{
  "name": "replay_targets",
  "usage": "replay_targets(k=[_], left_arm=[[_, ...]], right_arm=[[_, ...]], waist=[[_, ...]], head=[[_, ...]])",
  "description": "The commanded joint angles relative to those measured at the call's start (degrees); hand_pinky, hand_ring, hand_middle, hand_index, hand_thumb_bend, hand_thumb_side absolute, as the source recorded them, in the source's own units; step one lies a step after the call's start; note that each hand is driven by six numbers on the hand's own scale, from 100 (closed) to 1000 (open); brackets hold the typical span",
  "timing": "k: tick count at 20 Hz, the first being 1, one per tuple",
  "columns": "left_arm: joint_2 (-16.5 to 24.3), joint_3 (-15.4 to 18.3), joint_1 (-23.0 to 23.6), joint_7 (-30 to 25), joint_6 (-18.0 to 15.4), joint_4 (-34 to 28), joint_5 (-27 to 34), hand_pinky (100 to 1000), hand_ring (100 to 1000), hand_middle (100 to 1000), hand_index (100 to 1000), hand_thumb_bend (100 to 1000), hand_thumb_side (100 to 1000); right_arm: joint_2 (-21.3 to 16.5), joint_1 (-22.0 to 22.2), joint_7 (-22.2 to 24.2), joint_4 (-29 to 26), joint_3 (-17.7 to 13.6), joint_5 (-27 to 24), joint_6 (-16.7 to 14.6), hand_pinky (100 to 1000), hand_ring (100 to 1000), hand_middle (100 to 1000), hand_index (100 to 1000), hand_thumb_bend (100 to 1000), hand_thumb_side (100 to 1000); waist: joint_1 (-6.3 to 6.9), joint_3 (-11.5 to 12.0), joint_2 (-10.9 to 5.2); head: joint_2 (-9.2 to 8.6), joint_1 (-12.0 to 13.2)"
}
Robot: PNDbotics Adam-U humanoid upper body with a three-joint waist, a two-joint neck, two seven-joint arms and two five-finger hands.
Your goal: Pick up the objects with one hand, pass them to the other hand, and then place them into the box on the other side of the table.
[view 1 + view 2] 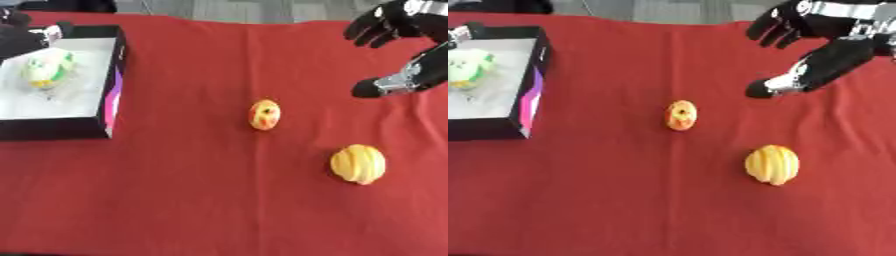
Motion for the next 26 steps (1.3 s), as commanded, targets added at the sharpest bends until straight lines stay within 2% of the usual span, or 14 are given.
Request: replay_targets(k=[1, 10, 11, 12, 13, 23, 24, 26], left_arm=[[2.63, 0.45, -0.6, 0.49, 0.06, -0.81, 0.08, 775, 858, 749, 784, 622, 525], [2.65, 0.55, -0.56, 1.08, 0.52, -0.74, 0.02, 775, 858, 747, 782, 626, 531], [2.64, 0.53, -0.57, 1.05, 0.55, -0.73, 0.01, 776, 858, 748, 782, 622, 538], [2.65, 0.53, -0.56, 1.05, 0.58, -0.73, -0.02, 776, 858, 747, 782, 626, 532], [2.67, 0.55, -0.56, 1.06, 0.61, -0.72, -0.06, 776, 858, 747, 782, 626, 532], [2.29, 0.61, -0.47, 1.08, 0.6, -0.64, -0.01, 775, 858, 745, 779, 624, 535], [2.25, 0.6, -0.49, 1.09, 0.57, -0.66, 0.0, 775, 858, 745, 779, 623, 535], [2.19, 0.61, -0.49, 1.11, 0.53, -0.73, 0.01, 775, 858, 745, 778, 622, 536]], right_arm=[[-4.19, 0.71, 1.32, -2.69, -0.53, -0.23, 0.23, 861, 845, 811, 836, 619, 303], [-6.05, 6.6, 1.08, -4.97, -0.53, 2.01, -0.25, 857, 827, 793, 825, 654, 266], [-6.05, 7.07, 1.16, -5.01, -0.37, 2.59, -0.57, 858, 826, 792, 825, 689, 205], [-6.03, 7.55, 1.17, -5.03, -0.28, 3.23, -0.95, 858, 825, 791, 823, 656, 260], [-5.96, 8.0, 1.05, -4.98, -0.27, 3.88, -1.34, 857, 823, 789, 821, 654, 255], [-3.31, 11.92, -2.04, -1.77, 0.08, 10.3, -3.47, 846, 793, 755, 794, 634, 218], [-2.84, 12.19, -2.31, -1.28, 0.34, 11.25, -3.77, 846, 790, 751, 792, 649, 189], [-1.98, 12.66, -2.67, -0.24, 0.89, 13.12, -4.53, 845, 785, 746, 787, 629, 207]], waist=[[-0.79, -0.19, -0.9], [-1.03, -0.58, -1.13], [-1.0, -0.58, -1.15], [-0.96, -0.58, -1.17], [-0.93, -0.6, -1.19], [-0.72, -0.59, -1.21], [-0.69, -0.55, -1.2], [-0.61, -0.47, -1.18]], head=[[0.34, -0.59], [0.34, -1.76], [0.34, -1.74], [0.34, -1.71], [0.34, -1.7], [0.34, -2.05], [0.34, -2.09], [0.34, -2.13]])
